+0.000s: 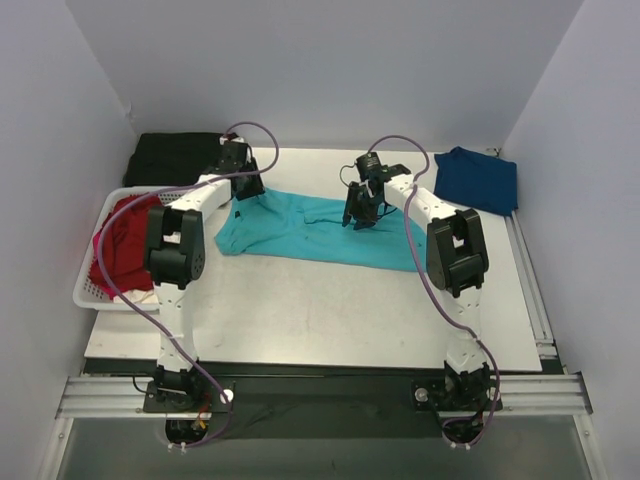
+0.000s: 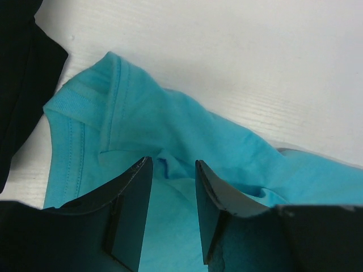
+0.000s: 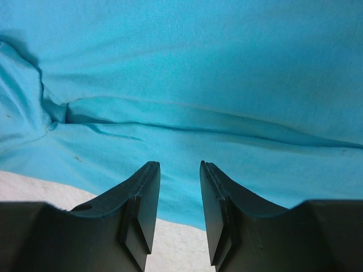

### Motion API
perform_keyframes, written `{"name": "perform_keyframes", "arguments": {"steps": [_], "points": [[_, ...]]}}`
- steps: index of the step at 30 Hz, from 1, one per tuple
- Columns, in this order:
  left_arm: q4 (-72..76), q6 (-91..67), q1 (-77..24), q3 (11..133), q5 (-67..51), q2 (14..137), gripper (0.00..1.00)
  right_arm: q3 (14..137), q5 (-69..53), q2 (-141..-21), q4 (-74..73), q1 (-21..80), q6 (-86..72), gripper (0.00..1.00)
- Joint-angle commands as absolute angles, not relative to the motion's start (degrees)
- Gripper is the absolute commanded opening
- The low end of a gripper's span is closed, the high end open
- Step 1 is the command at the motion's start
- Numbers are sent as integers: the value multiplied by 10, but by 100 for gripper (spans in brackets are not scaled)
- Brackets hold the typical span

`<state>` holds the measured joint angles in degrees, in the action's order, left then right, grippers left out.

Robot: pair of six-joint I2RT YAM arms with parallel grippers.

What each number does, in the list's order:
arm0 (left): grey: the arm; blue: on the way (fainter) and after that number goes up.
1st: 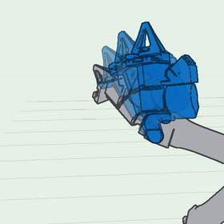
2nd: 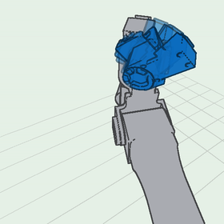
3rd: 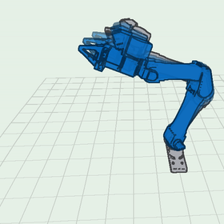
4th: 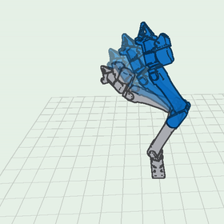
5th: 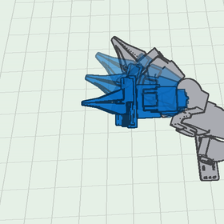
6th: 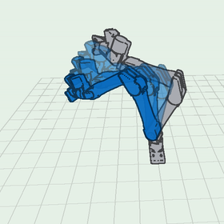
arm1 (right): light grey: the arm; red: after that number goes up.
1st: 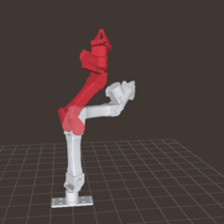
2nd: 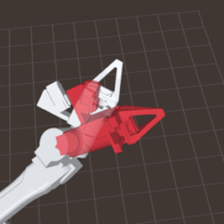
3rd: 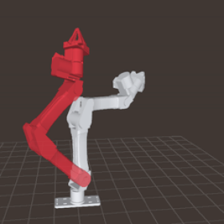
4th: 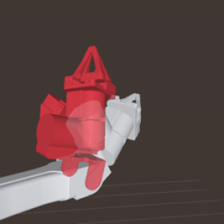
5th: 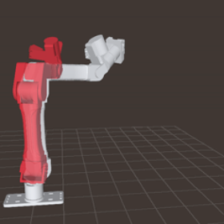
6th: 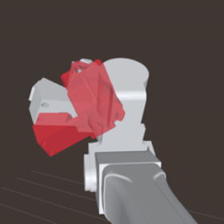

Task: Fold and stack the t-shirts
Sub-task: Fold the other side of the tshirt into a rectangle

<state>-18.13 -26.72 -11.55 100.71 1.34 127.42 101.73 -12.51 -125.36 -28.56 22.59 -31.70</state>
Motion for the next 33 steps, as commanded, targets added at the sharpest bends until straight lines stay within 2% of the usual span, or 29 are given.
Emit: {"name": "perform_keyframes", "arguments": {"steps": [1,7,11,12,14,15,16,33], "points": [[-215,-271,-111,1037,36,1285,47,1037,-127,-1253,-308,229,-323,35],[-220,-277,-111,1032,26,1292,46,1036,-126,-1255,-308,230,-324,35],[-219,-278,-111,1038,14,1298,38,1035,-127,-1255,-309,230,-323,35],[-220,-278,-112,1043,14,1299,29,1034,-127,-1254,-309,230,-323,35],[-223,-279,-111,1048,13,1301,19,1034,-127,-1254,-308,230,-323,35],[-225,-279,-111,1050,15,1300,6,1034,-127,-1254,-309,229,-323,35],[-226,-279,-111,1051,16,1297,0,1034,-127,-1254,-309,230,-323,35],[-207,-316,-124,992,90,1189,0,1027,-132,-1250,-309,232,-316,34]]}}
